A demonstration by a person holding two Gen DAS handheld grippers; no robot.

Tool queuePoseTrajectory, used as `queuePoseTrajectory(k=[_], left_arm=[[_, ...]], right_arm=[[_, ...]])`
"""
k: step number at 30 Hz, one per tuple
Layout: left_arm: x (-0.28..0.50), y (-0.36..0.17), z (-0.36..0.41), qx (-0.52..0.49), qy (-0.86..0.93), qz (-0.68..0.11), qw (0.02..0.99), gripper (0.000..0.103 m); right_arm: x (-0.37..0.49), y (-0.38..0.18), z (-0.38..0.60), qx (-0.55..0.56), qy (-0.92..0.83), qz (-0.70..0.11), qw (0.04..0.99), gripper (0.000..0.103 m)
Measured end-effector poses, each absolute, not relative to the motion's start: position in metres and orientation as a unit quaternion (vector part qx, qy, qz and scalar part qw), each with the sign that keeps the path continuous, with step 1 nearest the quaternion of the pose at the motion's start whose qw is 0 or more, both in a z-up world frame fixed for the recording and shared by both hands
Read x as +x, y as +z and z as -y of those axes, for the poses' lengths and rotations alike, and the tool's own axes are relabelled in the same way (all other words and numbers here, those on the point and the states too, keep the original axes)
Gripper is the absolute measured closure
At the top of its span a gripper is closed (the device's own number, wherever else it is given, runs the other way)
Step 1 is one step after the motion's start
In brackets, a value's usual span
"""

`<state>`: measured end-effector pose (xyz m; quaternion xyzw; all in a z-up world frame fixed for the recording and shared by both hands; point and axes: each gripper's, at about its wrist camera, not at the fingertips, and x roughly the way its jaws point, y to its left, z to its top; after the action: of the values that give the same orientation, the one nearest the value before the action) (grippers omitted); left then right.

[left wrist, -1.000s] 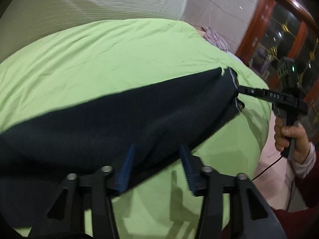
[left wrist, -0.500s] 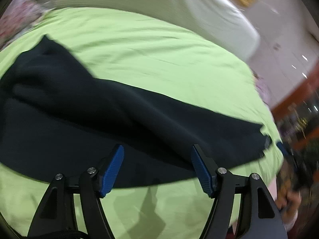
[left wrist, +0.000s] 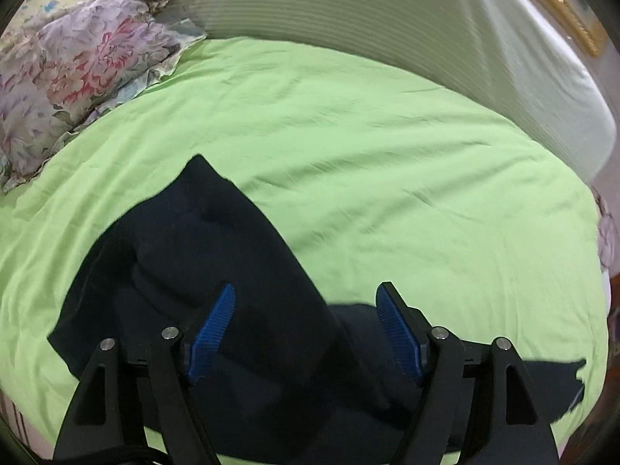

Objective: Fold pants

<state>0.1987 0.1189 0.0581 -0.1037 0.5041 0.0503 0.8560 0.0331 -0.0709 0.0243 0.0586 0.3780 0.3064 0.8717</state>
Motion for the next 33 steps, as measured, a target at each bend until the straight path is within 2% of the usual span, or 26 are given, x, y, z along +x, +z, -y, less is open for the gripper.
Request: queuePoseTrajectory(k=[9, 11, 12, 13, 14, 15, 17, 19, 21, 28, 32, 33], left_arm=[[0.233, 0.027, -0.135, -0.079, 0.086, -0.555, 0.823, 0.028], [0.232, 0.022, -0.14, -0.083, 0.084, -0.556, 0.823, 0.035], [0.231, 0.019, -0.142, -0.083, 0.081, -0.556, 0.823, 0.042], [0.23, 0.016, -0.144, -0.083, 0.076, -0.553, 0.825, 0.054], [0.228, 0.014, -0.145, -0.082, 0.071, -0.551, 0.827, 0.06], [0.227, 0.013, -0.145, -0.085, 0.069, -0.552, 0.827, 0.07], [0.223, 0.013, -0.149, -0.105, 0.056, -0.546, 0.829, 0.078], [0.216, 0.016, -0.152, -0.118, 0.043, -0.535, 0.835, 0.087], [0.207, 0.023, -0.154, -0.132, 0.026, -0.519, 0.844, 0.091], [0.143, 0.059, -0.17, -0.215, -0.042, -0.414, 0.884, 0.097], [0.113, 0.064, -0.19, -0.259, -0.048, -0.378, 0.888, 0.098], [0.108, 0.063, -0.195, -0.269, -0.05, -0.376, 0.885, 0.101]], right_arm=[[0.101, -0.008, 0.02, -0.028, 0.283, -0.407, 0.868, 0.046], [0.107, -0.014, 0.019, -0.048, 0.274, -0.405, 0.871, 0.046], [0.111, -0.016, 0.017, -0.057, 0.269, -0.404, 0.872, 0.047], [0.114, -0.018, 0.017, -0.063, 0.265, -0.404, 0.873, 0.05], [0.118, -0.021, 0.019, -0.066, 0.263, -0.406, 0.873, 0.062], [0.121, -0.023, 0.019, -0.068, 0.26, -0.409, 0.872, 0.069], [0.127, -0.027, 0.025, -0.07, 0.249, -0.414, 0.873, 0.093], [0.129, -0.026, 0.032, -0.058, 0.258, -0.414, 0.871, 0.096], [0.125, -0.018, 0.038, -0.056, 0.27, -0.409, 0.87, 0.097], [0.1, 0.018, 0.02, -0.057, 0.314, -0.395, 0.861, 0.097], [0.064, 0.027, 0.005, -0.084, 0.344, -0.385, 0.852, 0.097], [0.056, 0.024, 0.001, -0.097, 0.347, -0.384, 0.85, 0.097]])
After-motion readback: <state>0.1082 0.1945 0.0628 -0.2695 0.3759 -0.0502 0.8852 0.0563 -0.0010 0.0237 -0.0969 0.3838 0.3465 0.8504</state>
